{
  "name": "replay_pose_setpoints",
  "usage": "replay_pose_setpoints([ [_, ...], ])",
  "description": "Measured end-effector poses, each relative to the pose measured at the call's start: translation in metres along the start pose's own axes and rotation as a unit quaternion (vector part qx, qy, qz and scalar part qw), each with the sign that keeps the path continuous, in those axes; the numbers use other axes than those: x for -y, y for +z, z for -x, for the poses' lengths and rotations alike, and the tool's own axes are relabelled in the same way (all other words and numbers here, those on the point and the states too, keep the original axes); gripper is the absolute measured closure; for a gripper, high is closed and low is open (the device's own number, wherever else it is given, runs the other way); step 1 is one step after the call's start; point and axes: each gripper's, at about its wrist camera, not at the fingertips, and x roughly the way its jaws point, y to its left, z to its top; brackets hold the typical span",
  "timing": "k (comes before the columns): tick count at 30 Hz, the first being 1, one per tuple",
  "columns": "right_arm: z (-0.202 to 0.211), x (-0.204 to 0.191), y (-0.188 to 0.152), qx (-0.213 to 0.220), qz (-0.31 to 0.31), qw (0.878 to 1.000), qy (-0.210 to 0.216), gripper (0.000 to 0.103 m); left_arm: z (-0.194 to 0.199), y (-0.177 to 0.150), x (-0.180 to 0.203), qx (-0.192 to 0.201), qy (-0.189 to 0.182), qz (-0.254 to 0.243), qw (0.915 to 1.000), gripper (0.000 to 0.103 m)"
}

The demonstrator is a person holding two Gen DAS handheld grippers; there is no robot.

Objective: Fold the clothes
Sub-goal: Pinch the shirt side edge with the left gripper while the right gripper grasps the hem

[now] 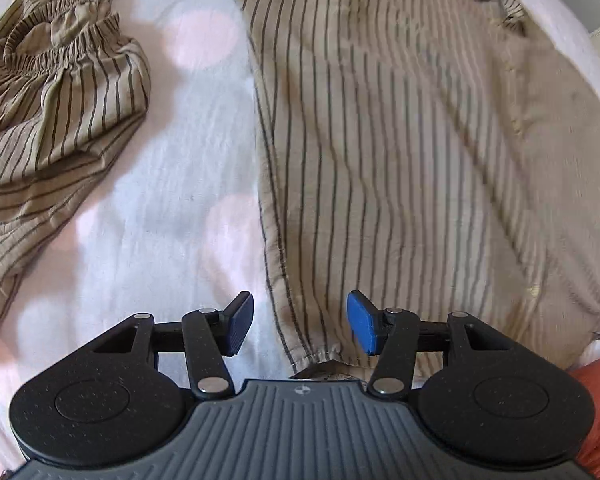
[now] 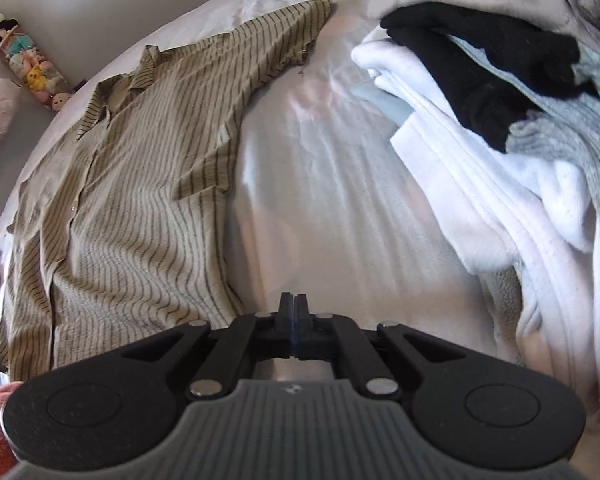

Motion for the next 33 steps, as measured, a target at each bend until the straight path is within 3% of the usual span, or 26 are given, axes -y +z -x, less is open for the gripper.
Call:
replay_pose_setpoints([
  [3,0.003,0.000,-0.003,0.003,-0.007,1.000,0.006,0.102,-0.011,-0.001,0.011,-0.015,0.013,-0.009,0.9998,0.057],
  [8,0.007,0.004,-0.007,0.006,-0.022,1.000,0.020,0.097,-0.025,-0.004,0.022,-0.035,0.043,-0.028,0.9981,0.096],
  [10,0.010,0.005,-0.007,0.007,-0.021,0.999,0.030,0.094,-0.022,-0.007,0.022,-0.031,0.043,-0.036,0.9979,0.099],
  [12,0.013,0.005,-0.006,0.009,-0.019,0.999,0.041,0.087,-0.016,-0.009,0.018,-0.023,0.032,-0.031,0.9987,0.101],
  [14,0.014,0.004,-0.005,0.010,-0.015,0.999,0.045,0.073,-0.012,-0.011,0.014,-0.017,0.023,-0.025,0.9993,0.101],
  [23,0.001,0.001,-0.012,-0.014,-0.021,0.996,0.087,0.073,-0.002,-0.020,0.006,0.006,0.000,-0.012,0.9999,0.103],
  [25,-0.005,-0.001,-0.016,-0.025,-0.023,0.995,0.096,0.075,0.001,-0.022,0.004,0.012,-0.006,-0.010,0.9999,0.103],
  [27,-0.009,-0.002,-0.020,-0.026,-0.040,0.992,0.113,0.099,0.011,-0.027,0.002,0.024,-0.017,-0.009,0.9995,0.103],
  [33,0.031,-0.009,-0.003,0.036,-0.060,0.988,0.140,0.100,0.066,-0.029,-0.023,0.077,-0.046,0.006,0.9960,0.103],
])
